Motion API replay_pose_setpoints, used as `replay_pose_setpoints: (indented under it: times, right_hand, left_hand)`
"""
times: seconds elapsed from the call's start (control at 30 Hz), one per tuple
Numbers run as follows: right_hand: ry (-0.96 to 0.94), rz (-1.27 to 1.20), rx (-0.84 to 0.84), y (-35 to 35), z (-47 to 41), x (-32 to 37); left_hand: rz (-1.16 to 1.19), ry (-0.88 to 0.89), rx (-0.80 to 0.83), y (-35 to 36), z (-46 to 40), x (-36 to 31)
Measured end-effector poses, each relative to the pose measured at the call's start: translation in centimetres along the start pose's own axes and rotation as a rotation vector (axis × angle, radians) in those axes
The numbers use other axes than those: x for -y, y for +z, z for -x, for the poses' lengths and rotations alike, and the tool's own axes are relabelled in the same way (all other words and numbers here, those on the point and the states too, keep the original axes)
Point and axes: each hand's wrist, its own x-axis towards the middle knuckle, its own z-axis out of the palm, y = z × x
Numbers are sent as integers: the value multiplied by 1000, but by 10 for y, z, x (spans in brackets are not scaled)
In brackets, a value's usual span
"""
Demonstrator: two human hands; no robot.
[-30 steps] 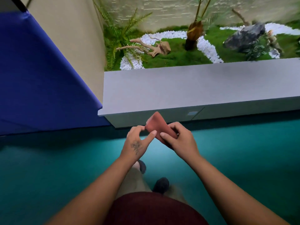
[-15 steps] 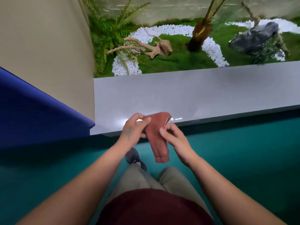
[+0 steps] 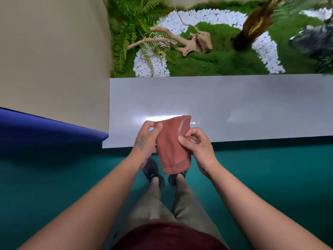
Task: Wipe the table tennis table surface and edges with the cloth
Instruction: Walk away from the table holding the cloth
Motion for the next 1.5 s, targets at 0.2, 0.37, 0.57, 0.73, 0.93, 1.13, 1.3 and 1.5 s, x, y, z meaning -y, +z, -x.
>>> replay_pose_setpoints:
  times: [0.2, 0.37, 0.57, 0.73, 0.93, 1.13, 1.3, 1.5]
  right_hand:
    - [-86, 161, 12, -9, -56, -10]
    - [-54, 190, 45, -15, -99, -26]
    - [-146, 503, -120, -23, -167, -77]
    - [-194, 668, -138, -27, -224, -128]
    - [-226, 831, -175, -36, -271, -167]
    - [-465, 1175, -270, -39, -280, -167]
    - [-691, 1425, -63, -36, -291, -164]
    - [-614, 1653, 111, -47, -303, -176]
  left_hand:
    - [143, -41, -94, -11, -41, 6]
    - [141, -15, -78, -11, -82, 21]
    - [-3, 118, -205, -5, -158, 54]
    - [-328, 256, -254, -3, -232, 99]
    - [-573, 448, -237, 5, -286, 137]
    - [-888, 602, -413, 17, -292, 145]
    - [-1130, 812, -344, 20, -294, 143]
    - [-1358, 745, -183, 11, -313, 160]
